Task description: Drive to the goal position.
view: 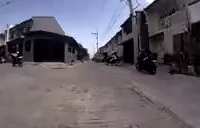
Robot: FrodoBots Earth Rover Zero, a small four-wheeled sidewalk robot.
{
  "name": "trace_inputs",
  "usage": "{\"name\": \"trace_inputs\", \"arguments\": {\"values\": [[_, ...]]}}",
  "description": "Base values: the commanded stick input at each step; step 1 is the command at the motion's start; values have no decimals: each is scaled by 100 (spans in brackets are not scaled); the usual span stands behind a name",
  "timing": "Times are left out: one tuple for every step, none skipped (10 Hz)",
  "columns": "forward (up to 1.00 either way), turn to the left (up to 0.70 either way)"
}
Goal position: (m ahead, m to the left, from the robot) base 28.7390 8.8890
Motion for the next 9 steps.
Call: {"name": "trace_inputs", "arguments": {"values": [[100, 2], [100, 2], [100, 2], [100, 2], [100, 2], [100, 2], [100, 2], [100, 2], [100, 2]]}}
